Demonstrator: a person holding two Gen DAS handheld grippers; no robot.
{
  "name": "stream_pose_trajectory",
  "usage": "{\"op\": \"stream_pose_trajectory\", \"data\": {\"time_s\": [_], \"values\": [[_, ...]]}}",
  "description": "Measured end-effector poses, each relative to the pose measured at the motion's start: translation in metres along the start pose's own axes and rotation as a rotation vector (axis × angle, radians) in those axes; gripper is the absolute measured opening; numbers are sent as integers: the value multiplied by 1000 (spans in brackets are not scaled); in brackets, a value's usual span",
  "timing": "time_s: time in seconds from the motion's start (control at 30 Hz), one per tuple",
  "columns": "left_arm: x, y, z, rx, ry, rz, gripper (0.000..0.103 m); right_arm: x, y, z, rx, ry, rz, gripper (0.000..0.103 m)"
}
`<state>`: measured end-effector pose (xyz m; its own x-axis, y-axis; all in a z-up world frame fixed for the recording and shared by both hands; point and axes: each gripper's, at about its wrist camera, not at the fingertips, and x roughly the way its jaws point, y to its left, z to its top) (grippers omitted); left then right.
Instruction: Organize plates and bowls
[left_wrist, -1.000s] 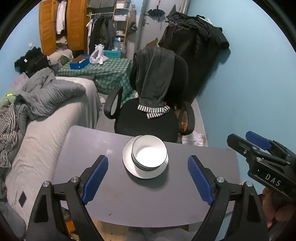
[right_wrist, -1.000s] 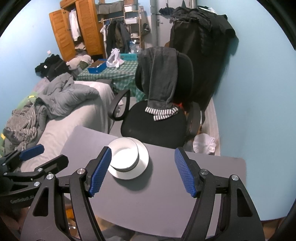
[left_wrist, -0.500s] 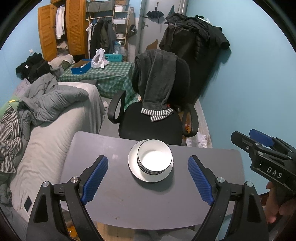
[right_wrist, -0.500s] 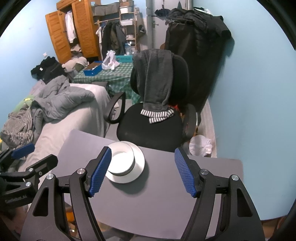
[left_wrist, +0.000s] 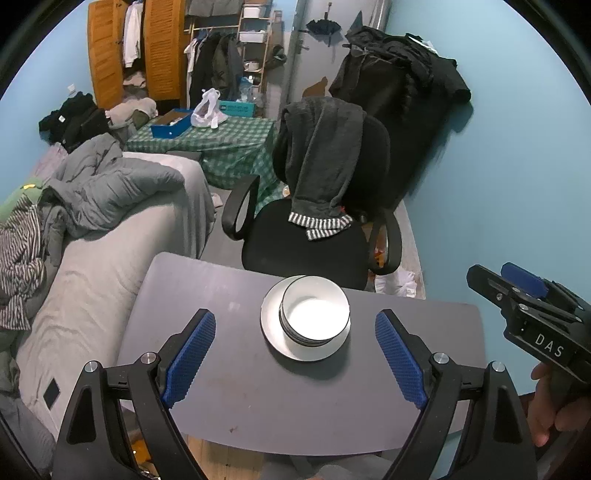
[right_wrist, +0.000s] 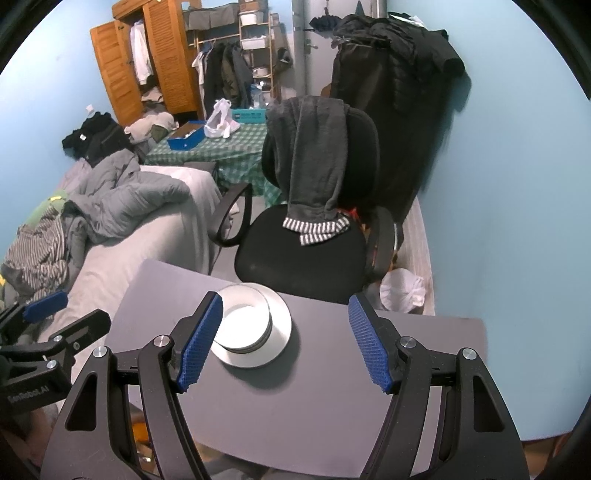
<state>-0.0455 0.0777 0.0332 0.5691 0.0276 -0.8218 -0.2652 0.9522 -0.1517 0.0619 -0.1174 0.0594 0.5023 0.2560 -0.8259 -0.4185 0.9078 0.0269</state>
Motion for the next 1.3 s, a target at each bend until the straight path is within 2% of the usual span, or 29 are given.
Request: {"op": "stream_pose_trajectory", "data": {"time_s": [0.47, 0.73, 1.3], "values": [[2, 5, -6, -1, 28, 25, 89, 1, 10, -4, -4, 14, 3, 70], [2, 3, -6, 22, 24, 77, 89, 2, 10, -4, -5, 15, 0, 70], [-1, 2, -7, 7, 35, 74, 89, 3, 7, -4, -2, 17, 2, 70]]}}
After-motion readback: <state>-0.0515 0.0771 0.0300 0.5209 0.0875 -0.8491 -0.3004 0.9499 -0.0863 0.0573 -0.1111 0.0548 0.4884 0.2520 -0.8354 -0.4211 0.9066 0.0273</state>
